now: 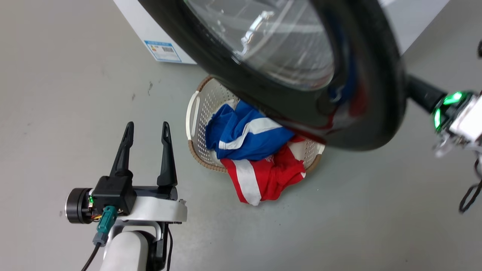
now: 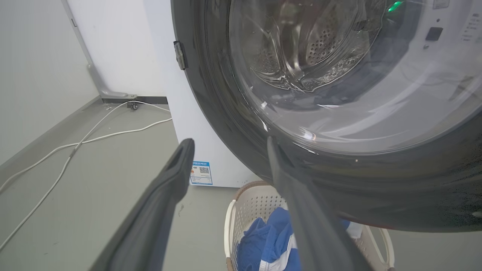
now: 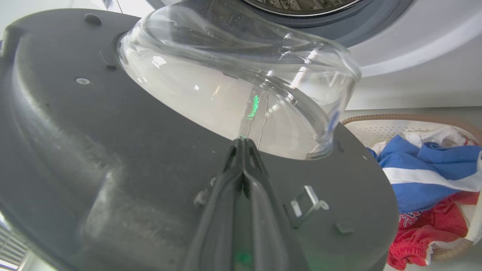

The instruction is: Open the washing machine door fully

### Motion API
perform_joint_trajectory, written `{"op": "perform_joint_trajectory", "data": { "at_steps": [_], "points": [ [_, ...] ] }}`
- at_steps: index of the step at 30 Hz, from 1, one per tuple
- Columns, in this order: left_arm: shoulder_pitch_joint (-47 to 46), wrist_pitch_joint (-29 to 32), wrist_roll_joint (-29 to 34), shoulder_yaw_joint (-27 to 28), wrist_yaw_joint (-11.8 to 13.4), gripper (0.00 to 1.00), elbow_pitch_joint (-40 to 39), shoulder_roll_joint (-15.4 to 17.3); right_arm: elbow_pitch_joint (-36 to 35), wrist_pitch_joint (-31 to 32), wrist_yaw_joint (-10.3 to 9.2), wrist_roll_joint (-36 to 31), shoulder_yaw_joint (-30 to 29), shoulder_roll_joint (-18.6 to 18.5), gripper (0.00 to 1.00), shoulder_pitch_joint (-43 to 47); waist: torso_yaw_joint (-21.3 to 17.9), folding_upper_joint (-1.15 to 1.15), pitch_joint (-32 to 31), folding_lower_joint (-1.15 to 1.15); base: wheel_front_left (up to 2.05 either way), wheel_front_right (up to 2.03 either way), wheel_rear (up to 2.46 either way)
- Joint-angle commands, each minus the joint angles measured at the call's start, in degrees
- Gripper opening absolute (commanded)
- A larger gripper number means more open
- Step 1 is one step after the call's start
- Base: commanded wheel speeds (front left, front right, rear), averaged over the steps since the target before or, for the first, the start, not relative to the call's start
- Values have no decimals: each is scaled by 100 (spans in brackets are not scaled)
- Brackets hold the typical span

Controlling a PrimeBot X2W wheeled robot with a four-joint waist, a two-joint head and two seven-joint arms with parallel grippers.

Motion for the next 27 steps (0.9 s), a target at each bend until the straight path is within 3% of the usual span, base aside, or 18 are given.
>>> {"op": "perform_joint_trajectory", "data": {
  "at_steps": [1, 13, 27],
  "points": [
    [63, -16, 44, 14, -21, 100, 15, 1, -150, -41, 16, 54, 41, 86, 0, 242, -24, 0, -108, 0, 0, 0, 0],
    [353, -16, 110, 50, 9, 100, 88, 1, -1296, -386, 17, 64, 577, 420, 0, 1883, -61, 0, -660, 0, 0, 0, 0],
    [579, -16, 169, 85, -11, 100, 128, 0, -1445, -655, 16, 83, 1358, 885, 0, 2701, 36, 0, -1029, 0, 0, 0, 0]
  ]
}}
